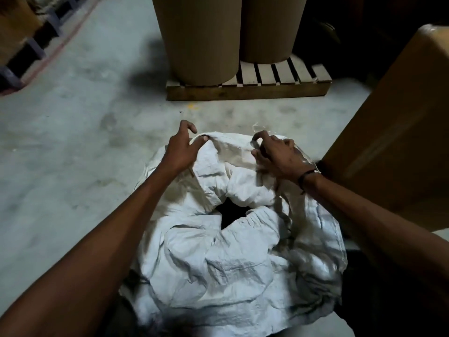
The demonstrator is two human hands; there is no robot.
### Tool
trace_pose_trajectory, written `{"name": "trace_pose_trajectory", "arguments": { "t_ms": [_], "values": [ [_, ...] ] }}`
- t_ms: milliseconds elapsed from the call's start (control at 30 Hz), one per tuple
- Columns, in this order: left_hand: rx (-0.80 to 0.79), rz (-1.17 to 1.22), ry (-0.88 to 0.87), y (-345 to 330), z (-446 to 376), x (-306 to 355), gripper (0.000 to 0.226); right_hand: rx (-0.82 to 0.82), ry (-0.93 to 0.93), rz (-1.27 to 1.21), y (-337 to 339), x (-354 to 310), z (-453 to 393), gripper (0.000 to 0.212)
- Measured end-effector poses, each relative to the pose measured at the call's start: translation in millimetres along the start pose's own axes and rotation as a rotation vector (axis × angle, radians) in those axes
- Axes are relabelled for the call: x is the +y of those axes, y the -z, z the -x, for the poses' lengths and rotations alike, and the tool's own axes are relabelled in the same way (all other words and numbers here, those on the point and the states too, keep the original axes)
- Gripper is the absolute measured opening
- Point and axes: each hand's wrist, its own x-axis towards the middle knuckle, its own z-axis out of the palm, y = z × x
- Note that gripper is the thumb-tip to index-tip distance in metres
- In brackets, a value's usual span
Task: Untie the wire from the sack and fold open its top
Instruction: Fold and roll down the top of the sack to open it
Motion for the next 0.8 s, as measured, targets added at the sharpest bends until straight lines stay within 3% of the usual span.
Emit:
{"name": "trace_pose_trajectory", "arguments": {
  "t_ms": [100, 167, 233, 300, 433, 533, 667, 733, 800],
  "values": [
    [-0.037, 0.035, 0.017, 11.0, 8.1, -5.7, 0.056, -0.065, -0.194, -0.619, 18.5, -4.9, -7.0, 0.02],
    [-0.039, 0.06, -0.045, 19.9, 16.9, -5.4, 0.058, -0.014, -0.352, -0.913, 26.4, -5.7, -9.9, 0.009],
    [0.061, 0.014, -0.157, 25.8, 29.4, -1.3, 0.058, 0.022, -0.459, -1.049, 28.3, -6.3, -12.6, 0.027],
    [0.218, -0.117, -0.271, 27.6, 45.2, 8.2, 0.058, 0.005, -0.466, -0.976, 26.0, -7.0, -10.5, 0.041],
    [0.353, -0.491, -0.33, 22.3, 82.1, 31.9, 0.087, 0.079, -0.413, -0.779, 27.7, -12.8, -3.7, 0.028],
    [0.337, -0.641, -0.205, 16.2, 113.1, 30.9, 0.107, 0.095, -0.246, -0.554, 31.7, -20.2, 8.2, 0.042],
    [0.31, -0.689, -0.008, 12.0, 152.3, 16.1, 0.105, 0.229, 0.017, -0.153, 31.4, -23.0, 34.4, 0.05],
    [0.29, -0.664, 0.126, 9.9, 168.3, 10.6, 0.101, 0.313, 0.002, 0.025, 28.7, -21.3, 47.6, 0.063],
    [0.176, -0.613, 0.295, 9.3, 179.2, 1.8, 0.108, 0.292, -0.126, 0.085, 22.2, -18.3, 61.0, 0.085]
  ]
}}
